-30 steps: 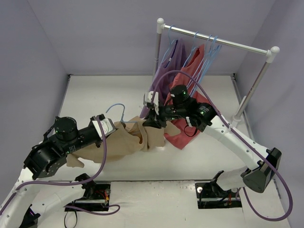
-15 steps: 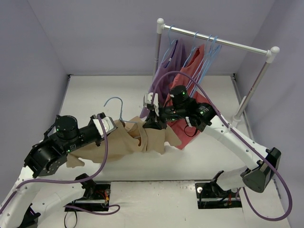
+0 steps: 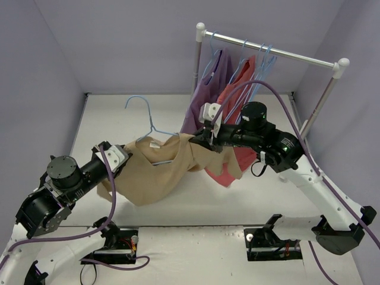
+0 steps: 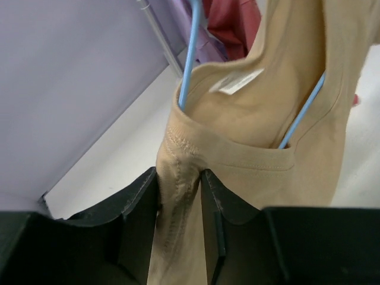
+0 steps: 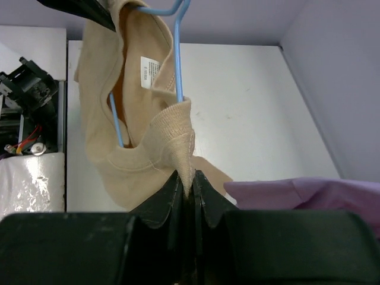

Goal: Place the t-shirt on the hanger

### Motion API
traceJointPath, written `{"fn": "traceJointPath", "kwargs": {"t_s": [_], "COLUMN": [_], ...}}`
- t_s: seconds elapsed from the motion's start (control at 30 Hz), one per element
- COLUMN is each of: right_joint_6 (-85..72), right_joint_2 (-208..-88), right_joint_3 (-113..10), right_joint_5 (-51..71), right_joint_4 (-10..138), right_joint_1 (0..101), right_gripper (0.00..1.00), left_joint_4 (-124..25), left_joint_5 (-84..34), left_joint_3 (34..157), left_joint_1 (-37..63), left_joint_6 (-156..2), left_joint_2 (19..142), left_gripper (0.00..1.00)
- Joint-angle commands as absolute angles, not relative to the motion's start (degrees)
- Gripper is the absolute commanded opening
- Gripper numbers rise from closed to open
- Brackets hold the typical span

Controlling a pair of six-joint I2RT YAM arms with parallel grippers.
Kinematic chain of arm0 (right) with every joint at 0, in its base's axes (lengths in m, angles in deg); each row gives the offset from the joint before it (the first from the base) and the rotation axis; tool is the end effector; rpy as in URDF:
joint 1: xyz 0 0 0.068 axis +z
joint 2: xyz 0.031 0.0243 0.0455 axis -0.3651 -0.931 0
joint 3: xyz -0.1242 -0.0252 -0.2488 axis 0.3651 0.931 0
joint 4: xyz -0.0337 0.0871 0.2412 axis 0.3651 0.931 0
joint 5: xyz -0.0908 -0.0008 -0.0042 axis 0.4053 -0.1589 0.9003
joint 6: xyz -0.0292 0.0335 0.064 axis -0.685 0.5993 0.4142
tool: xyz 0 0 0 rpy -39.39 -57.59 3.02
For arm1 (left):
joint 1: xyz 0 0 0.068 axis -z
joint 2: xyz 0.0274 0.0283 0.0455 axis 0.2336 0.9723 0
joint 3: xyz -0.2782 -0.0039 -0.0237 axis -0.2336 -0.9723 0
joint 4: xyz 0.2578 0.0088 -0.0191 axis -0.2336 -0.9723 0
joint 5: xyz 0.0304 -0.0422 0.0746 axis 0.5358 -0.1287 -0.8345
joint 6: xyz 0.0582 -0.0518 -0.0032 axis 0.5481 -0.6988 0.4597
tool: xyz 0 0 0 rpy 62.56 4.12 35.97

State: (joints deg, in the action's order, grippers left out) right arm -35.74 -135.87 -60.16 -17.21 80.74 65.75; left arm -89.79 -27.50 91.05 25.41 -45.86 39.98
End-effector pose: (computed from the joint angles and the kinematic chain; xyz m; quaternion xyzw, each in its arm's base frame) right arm 0.1660 0.2159 0.4819 -0.5522 0.4596 0.3401 0.6068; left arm 0.0804 -0.0739 0.4371 0.3907 0.6270 -0.1514 0.6567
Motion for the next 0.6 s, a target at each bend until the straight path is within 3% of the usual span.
{"fn": "traceJointPath", "kwargs": {"t_s": [0.0, 0.03, 0.1, 0.23, 0.33, 0.57], "right_joint_6": [-34.8, -35.0, -35.3, -35.9, -36.2, -36.3], "right_joint_2": [-133.6, -133.4, -132.9, -132.7, -132.7, -133.4], "right_joint_3": [-62.9, -63.0, -63.3, -63.9, -65.0, -70.3], "right_joint_5": [-12.5, -12.2, -11.2, -8.9, -6.8, -5.7], "right_joint_4": [75.4, 75.4, 75.4, 75.3, 75.1, 74.9], "right_joint_1": [65.6, 65.6, 65.5, 65.5, 65.6, 65.5], "right_gripper": [0.00, 0.00, 0.00, 0.00, 0.00, 0.00], "left_joint_4": [-86.0, -86.0, -85.9, -85.6, -85.5, -85.6], "left_joint_5": [-32.0, -32.6, -35.6, -40.2, -41.6, -47.3], "left_joint_3": [92.6, 92.8, 93.6, 96.0, 98.7, 102.4], "left_joint_1": [25.7, 25.7, 25.7, 25.7, 25.7, 25.7], "left_joint_6": [-46.3, -46.2, -46.1, -47.1, -48.7, -51.7], "left_joint_2": [40.1, 40.0, 39.3, 38.5, 38.3, 39.9], "left_gripper": [0.29, 0.30, 0.45, 0.67, 0.72, 0.73]}}
